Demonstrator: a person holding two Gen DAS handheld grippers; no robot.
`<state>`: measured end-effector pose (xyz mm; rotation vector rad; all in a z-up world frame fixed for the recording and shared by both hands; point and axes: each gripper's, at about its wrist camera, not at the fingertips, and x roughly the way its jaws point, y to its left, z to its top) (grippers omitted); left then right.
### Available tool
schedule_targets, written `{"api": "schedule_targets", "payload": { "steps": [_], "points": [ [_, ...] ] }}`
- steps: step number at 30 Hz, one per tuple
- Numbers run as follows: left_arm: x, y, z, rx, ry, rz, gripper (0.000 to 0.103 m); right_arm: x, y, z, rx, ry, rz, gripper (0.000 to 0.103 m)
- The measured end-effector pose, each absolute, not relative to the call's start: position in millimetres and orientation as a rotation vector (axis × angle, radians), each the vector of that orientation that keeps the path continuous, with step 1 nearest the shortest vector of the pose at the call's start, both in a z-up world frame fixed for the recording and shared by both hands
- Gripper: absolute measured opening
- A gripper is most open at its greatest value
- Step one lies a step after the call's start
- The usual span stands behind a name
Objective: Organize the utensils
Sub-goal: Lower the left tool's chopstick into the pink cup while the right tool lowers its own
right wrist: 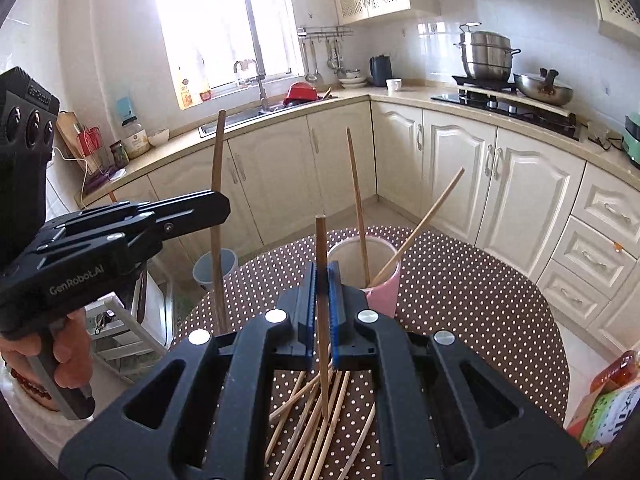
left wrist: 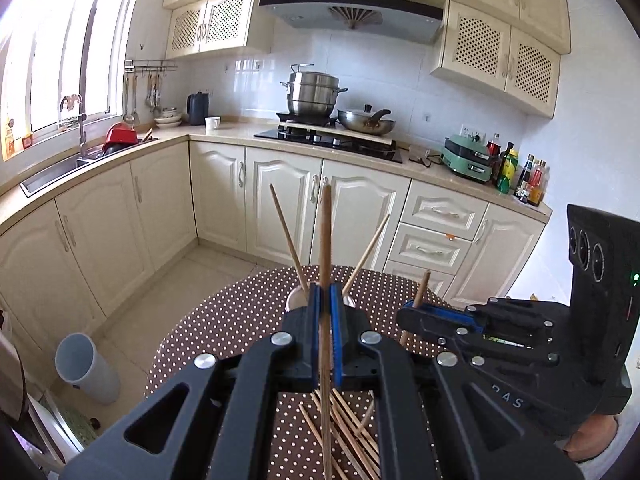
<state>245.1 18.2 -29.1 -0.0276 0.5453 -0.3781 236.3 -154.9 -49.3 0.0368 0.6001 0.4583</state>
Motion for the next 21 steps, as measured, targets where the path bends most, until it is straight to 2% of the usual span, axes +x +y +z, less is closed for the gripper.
{"api": "schedule_targets", "payload": {
  "steps": [21],
  "points": [
    [282,27,13,-0.117,0.457,-0.378,0.006,253,-155,2,0.028,0.49,0.469,0.006]
  ]
}}
